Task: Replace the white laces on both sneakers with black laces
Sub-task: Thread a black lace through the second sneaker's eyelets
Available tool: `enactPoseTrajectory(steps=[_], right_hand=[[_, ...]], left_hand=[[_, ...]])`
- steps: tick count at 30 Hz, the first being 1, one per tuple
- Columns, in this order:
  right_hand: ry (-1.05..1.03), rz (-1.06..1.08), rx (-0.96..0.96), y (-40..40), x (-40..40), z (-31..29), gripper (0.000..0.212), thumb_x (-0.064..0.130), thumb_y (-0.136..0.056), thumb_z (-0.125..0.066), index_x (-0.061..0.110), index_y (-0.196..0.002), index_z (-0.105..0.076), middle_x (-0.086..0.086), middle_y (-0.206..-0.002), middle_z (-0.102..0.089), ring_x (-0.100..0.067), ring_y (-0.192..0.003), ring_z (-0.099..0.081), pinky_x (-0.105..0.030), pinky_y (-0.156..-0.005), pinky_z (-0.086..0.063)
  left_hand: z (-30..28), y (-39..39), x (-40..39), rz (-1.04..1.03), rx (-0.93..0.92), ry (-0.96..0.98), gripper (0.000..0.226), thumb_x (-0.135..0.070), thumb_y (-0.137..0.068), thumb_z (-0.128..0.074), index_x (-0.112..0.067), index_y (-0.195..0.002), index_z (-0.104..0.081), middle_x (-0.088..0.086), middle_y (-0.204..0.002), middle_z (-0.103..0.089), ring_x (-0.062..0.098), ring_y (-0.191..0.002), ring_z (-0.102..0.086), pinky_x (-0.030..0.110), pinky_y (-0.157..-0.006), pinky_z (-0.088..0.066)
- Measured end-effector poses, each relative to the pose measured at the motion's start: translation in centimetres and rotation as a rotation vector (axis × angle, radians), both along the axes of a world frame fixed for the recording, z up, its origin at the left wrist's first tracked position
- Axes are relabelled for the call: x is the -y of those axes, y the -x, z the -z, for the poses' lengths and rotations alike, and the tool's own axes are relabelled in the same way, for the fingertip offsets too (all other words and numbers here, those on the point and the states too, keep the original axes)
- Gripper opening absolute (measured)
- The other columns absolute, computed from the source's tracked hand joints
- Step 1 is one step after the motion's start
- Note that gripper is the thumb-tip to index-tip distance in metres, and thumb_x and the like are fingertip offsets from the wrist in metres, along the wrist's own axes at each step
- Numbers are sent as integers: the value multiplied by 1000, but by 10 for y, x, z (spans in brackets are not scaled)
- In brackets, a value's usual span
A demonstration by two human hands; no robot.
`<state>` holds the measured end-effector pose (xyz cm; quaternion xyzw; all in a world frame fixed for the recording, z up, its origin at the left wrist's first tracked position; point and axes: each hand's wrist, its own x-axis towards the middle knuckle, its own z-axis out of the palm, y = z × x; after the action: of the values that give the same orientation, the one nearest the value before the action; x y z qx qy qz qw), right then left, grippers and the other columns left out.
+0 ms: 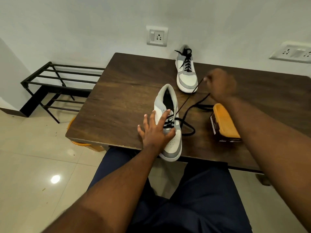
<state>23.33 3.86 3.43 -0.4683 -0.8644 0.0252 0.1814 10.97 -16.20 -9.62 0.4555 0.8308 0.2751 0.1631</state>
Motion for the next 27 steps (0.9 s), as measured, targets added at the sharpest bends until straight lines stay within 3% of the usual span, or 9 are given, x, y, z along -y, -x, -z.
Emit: enactPoseTrajectory(steps=[3, 5, 7, 10, 12, 17, 20, 24, 27], right_hand=[[12, 78, -106, 5, -2, 8, 21, 24, -94, -56, 15, -110, -68, -10, -116, -62, -33, -103, -61, -36, -78, -47], [111, 24, -146, 12, 18, 31, 40, 21, -92, -61, 20, -132, -54, -8, -133, -50, -33, -111, -57, -41, -89, -47], [206, -104, -151, 15, 39, 55, 52, 17, -88, -67, 20, -137, -50, -6, -136, -46, -30, -113, -56, -41, -94, -47], [257, -256, -59, 16, 57, 81, 19, 13, -88, -64, 11, -107, -68, -8, -109, -61, -27, -98, -60, -36, -80, -49], [289, -239, -22, 17, 60, 83, 10, 15, -91, -61, 8, -91, -68, -8, -93, -64, -26, -87, -60, -34, -71, -46], [319, -16, -375, 6, 56, 71, 10, 22, -92, -61, 16, -85, -62, -1, -87, -62, -16, -80, -56, -30, -69, -44], [547, -52, -352, 0, 79, 78, 13, 29, -88, -67, 20, -86, -59, 2, -75, -61, -13, -69, -55, -30, -63, -45], [648, -66, -356, -12, 110, 89, 20, 17, -87, -69, 19, -93, -50, -1, -70, -56, -10, -62, -50, -24, -57, -42], [877, -22, -628, -13, 133, 78, 15, 7, -88, -66, 14, -86, -53, -6, -71, -63, -12, -65, -59, -29, -65, -51]], left_hand=[[2, -1, 1, -4, -4, -10, 73, -61, -85, -54, -62, -143, -10, -3, -162, -10, 28, -150, 2, 64, -113, -3], [3, 0, 1, 0, -12, -25, 74, -62, -85, -53, -61, -144, -9, -3, -162, -10, 28, -150, 0, 65, -113, -3], [3, 0, 1, -2, -13, -36, 74, -62, -85, -54, -61, -144, -9, -2, -162, -11, 28, -150, -3, 65, -113, -4], [3, -1, 1, -9, -11, -42, 76, -61, -84, -55, -61, -145, -10, -2, -162, -13, 27, -150, -6, 65, -112, -3], [4, 0, 1, -6, -10, -42, 76, -61, -84, -55, -60, -145, -9, -1, -161, -13, 26, -150, -9, 65, -112, -3], [4, 0, 2, 1, 18, -59, 76, -62, -84, -56, -62, -143, -9, -1, -161, -14, 21, -145, -23, 66, -111, -2], [1, -2, 3, -3, 25, -67, 76, -63, -84, -55, -63, -143, -9, -1, -161, -15, 21, -144, -27, 66, -111, -3], [2, -2, 4, -25, 9, -98, 81, -65, -83, -57, -58, -146, -7, -2, -160, -19, 21, -144, -24, 64, -112, -8], [-1, -3, 8, -94, 92, -124, 90, -66, -82, -61, -43, -151, -9, -4, -159, -24, 20, -145, -21, 59, -111, -15]])
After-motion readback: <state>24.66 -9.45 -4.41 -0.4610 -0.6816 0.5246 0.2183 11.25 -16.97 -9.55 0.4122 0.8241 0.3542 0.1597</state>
